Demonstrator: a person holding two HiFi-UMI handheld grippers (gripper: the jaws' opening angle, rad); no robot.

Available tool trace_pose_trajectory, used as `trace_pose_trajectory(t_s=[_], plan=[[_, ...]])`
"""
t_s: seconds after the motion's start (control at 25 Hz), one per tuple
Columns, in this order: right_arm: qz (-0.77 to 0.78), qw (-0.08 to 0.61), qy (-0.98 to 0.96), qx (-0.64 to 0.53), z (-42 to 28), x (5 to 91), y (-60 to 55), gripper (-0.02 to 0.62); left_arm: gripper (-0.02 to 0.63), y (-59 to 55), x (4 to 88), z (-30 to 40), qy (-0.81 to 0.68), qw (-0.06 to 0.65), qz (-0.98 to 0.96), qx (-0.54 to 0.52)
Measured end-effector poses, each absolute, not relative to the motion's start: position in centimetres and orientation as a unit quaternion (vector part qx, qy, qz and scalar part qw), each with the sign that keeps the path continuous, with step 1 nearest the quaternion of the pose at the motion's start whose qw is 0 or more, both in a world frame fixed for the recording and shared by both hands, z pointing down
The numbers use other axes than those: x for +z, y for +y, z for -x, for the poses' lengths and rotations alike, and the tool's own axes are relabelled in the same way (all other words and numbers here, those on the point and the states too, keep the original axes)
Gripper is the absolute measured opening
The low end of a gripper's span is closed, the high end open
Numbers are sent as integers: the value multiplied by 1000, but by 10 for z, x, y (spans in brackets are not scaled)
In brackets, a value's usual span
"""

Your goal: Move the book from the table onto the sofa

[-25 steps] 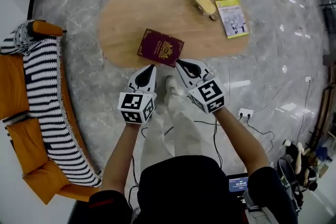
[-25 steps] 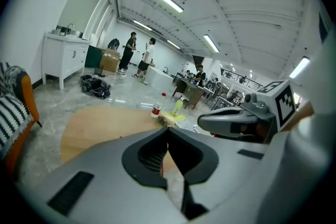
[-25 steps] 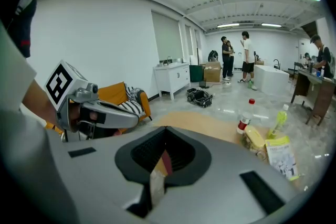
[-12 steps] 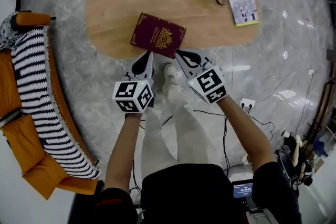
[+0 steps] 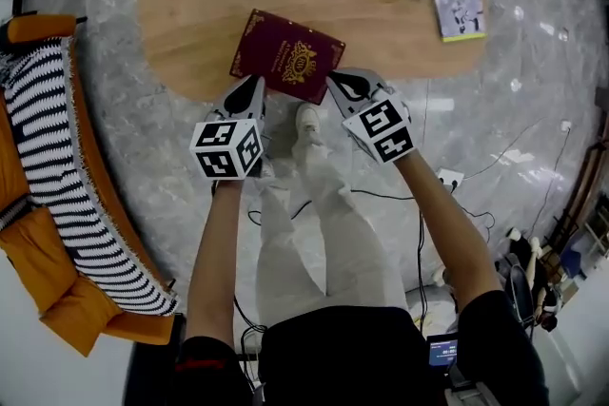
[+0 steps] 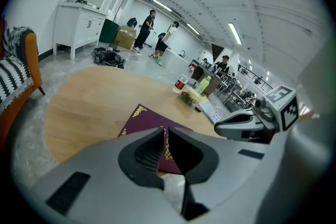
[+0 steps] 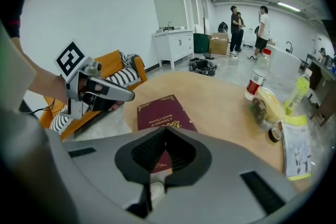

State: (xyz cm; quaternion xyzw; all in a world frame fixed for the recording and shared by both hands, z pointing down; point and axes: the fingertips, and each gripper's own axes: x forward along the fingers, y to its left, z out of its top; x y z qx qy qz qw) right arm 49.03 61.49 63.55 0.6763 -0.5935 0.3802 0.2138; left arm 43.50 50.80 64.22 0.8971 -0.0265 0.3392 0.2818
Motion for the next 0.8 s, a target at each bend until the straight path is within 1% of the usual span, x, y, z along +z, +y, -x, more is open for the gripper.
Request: trace_pose_trajectory(t_s=[0.12, 0.16, 0.24, 0.4, 0.44, 0.48, 0.52, 0.68, 0.8], plan=[[-684, 207, -579, 392, -505, 651, 616, 8, 22, 498, 658, -434, -38, 294, -889, 348], [-687, 204, -574, 397, -510, 656, 617, 8, 34, 495, 663, -433, -40, 300, -887, 350], [-693, 196, -563, 405, -518, 664, 618, 8, 74, 491, 673, -432, -43, 304, -882, 357], [-705, 174, -539, 426, -528, 680, 622, 8, 148, 478, 686, -440, -43, 285, -885, 367], [-706, 163, -533, 437, -529, 684, 624, 16, 179, 475, 687, -445, -37, 283, -886, 366], [-707, 149, -527, 449, -529, 687, 625, 77, 201, 472, 688, -450, -30, 283, -886, 366], [-707, 136, -520, 459, -529, 691, 626, 123, 218, 469, 689, -456, -23, 281, -886, 368], [-717, 103, -489, 486, -531, 705, 631, 157, 278, 457, 699, -476, 0, 241, -888, 391], [-719, 91, -473, 501, -529, 715, 632, 223, 295, 456, 706, -483, 29, 224, -881, 416]])
